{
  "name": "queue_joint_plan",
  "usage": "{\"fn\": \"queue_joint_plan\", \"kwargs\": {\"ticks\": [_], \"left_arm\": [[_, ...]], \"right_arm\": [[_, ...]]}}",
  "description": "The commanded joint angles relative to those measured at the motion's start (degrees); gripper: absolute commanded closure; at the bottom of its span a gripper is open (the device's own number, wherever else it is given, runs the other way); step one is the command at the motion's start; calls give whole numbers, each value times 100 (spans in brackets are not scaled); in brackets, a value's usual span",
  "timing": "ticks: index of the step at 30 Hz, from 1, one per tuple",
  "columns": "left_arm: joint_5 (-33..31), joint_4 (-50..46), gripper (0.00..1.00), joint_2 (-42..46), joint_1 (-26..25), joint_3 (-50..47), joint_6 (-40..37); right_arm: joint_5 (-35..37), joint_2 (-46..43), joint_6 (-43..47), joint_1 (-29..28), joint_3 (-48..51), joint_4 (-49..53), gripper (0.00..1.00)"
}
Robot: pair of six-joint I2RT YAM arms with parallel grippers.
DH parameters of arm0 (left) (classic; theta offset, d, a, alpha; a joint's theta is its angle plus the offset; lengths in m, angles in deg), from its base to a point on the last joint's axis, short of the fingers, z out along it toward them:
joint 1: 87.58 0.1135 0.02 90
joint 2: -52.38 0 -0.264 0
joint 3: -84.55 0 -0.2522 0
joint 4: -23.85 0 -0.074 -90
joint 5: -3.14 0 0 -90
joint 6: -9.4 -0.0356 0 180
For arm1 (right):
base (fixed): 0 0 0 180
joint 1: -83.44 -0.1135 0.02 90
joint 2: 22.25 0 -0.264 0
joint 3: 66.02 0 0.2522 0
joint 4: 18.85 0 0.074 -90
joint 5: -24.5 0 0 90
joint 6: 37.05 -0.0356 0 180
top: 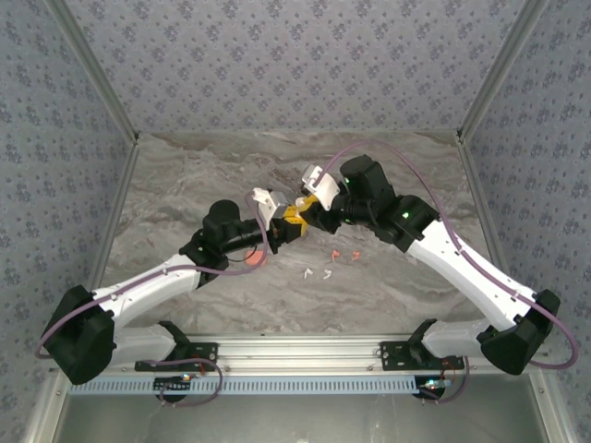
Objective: Insert the wireless bluetooth earbuds into the charging case
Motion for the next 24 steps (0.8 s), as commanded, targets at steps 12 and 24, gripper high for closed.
{"fn": "queue_joint_plan", "kwargs": {"ticks": [12, 24], "left_arm": [[180, 1267, 97, 91, -46, -54, 453], [426, 1274, 98, 46, -45, 55, 440]], "right_arm": [[-2784, -651, -1659, 1708, 64, -616, 17], [-4063, -50, -2289, 1732, 227, -606, 0]]}}
